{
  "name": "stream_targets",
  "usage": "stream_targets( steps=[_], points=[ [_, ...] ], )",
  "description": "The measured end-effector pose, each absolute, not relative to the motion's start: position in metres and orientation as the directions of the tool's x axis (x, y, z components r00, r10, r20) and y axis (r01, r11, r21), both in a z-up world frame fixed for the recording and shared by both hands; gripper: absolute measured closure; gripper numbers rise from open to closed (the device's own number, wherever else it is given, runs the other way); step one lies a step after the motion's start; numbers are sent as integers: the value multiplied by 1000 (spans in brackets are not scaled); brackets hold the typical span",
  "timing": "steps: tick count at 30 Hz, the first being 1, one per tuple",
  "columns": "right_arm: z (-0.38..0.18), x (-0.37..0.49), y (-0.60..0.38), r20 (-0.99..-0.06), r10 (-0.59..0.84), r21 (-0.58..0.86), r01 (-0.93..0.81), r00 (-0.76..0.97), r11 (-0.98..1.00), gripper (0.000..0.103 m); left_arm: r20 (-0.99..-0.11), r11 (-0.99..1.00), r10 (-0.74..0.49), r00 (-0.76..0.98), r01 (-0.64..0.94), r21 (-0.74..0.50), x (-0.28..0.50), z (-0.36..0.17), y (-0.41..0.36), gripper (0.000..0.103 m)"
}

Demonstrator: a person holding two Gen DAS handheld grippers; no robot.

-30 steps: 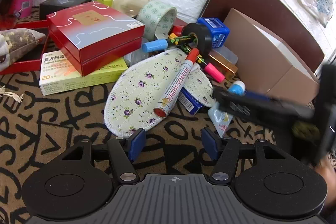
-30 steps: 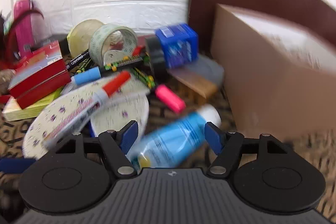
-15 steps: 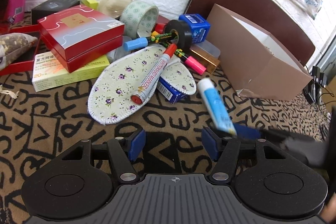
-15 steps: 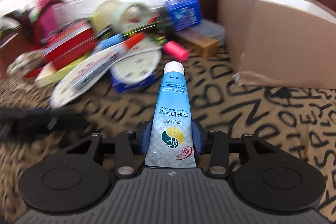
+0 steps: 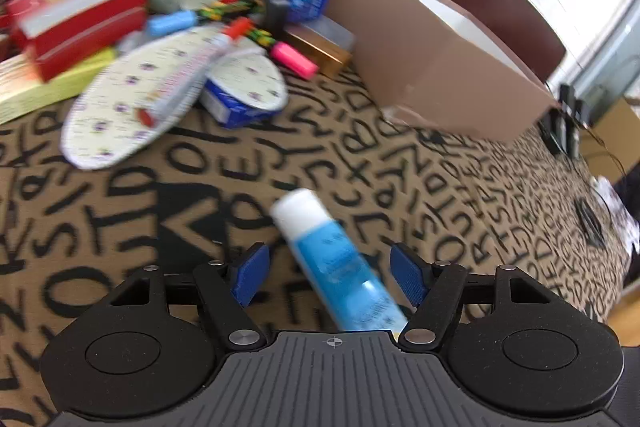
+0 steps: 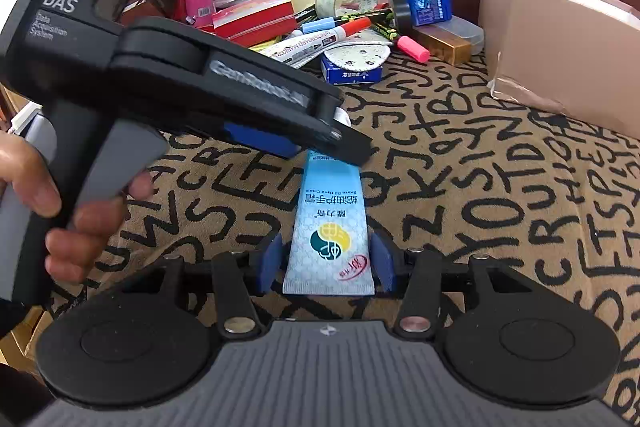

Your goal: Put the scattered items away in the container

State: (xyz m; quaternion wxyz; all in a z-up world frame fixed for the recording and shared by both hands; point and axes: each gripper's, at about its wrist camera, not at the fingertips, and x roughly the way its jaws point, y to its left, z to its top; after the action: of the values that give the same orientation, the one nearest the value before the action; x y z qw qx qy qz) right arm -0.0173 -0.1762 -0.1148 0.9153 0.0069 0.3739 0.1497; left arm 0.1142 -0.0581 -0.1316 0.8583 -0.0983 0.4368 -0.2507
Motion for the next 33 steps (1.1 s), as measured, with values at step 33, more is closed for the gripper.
stream_targets(
  steps=[33],
  points=[
    [-110,-14,-192,-650,294,251,-168,701,953,57,-717,859,-498,488,388,-333,99,-119,-82,68]
  ],
)
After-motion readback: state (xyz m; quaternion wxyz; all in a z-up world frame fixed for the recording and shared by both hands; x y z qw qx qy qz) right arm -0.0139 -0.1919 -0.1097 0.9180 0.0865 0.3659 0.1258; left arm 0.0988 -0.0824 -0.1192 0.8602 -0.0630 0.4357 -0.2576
